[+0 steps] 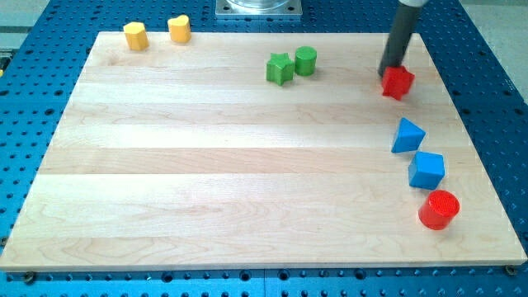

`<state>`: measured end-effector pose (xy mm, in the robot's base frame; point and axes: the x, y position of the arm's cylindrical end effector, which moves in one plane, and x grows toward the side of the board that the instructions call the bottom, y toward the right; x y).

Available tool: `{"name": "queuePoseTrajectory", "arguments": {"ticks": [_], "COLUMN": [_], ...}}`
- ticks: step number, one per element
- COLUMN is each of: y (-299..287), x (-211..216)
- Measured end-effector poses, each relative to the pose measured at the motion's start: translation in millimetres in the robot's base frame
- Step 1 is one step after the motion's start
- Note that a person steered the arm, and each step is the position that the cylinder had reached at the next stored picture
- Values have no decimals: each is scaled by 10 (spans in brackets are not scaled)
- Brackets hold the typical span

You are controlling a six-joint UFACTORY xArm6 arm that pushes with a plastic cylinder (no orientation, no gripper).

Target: Move the red star slightly to the left

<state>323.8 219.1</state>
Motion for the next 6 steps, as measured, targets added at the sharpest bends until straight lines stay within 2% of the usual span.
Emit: {"name": "queuePoseTrajectory", "arguments": {"ticks": [1, 2, 3, 4, 6], "y": [19, 576, 585, 276, 446], "x": [294, 186, 743, 630, -24]}}
